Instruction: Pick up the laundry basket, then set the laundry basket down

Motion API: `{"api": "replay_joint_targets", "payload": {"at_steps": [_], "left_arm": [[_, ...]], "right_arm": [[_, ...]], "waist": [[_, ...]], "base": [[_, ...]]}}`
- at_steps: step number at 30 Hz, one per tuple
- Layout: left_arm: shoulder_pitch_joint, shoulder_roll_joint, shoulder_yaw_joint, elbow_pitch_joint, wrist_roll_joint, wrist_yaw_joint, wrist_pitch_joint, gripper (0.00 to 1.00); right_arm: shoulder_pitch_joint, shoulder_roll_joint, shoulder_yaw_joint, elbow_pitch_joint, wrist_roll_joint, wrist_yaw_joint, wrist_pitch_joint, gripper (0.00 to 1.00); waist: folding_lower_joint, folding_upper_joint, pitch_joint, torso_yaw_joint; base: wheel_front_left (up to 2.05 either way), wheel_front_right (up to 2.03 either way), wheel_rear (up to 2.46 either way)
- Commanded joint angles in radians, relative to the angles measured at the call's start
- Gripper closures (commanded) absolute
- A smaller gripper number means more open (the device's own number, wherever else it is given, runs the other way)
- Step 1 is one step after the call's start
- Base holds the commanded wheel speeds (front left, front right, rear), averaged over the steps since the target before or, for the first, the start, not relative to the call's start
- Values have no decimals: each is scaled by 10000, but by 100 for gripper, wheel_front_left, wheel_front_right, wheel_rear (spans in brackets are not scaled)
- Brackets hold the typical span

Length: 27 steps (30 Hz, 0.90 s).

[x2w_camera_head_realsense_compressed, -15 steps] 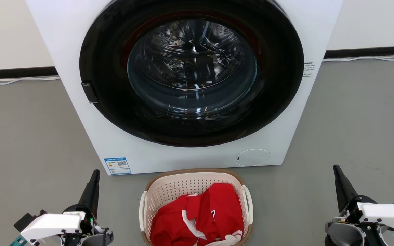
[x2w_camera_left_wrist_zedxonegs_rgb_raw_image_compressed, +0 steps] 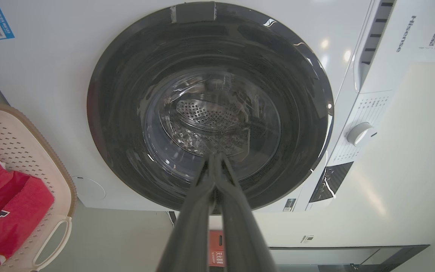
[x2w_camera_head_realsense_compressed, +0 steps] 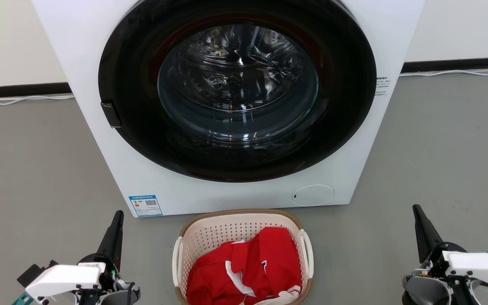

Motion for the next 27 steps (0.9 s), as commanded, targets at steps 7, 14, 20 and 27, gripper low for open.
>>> {"api": "replay_joint_targets", "payload": {"at_steps": [7,14,20,27], "left_arm": [[-292,104,290,-290,-51,-27,59,100],[-292,104,290,-290,-51,-27,59,100],[-292,104,290,-290,-51,-27,59,100],[-292,104,290,-290,-51,-27,59,100]], "right_arm": [[-243,-33,180,-305,69,73,73,100],[-243,-33,180,-305,69,73,73,100],[-243,-33,180,-305,69,73,73,100],[-243,-33,180,-305,69,73,73,100]], "waist": [[0,-1,0,0],[0,-1,0,0],[0,-1,0,0],[0,-1,0,0]], "base": [[0,0,0],[0,0,0],[0,0,0],[0,0,0]]}}
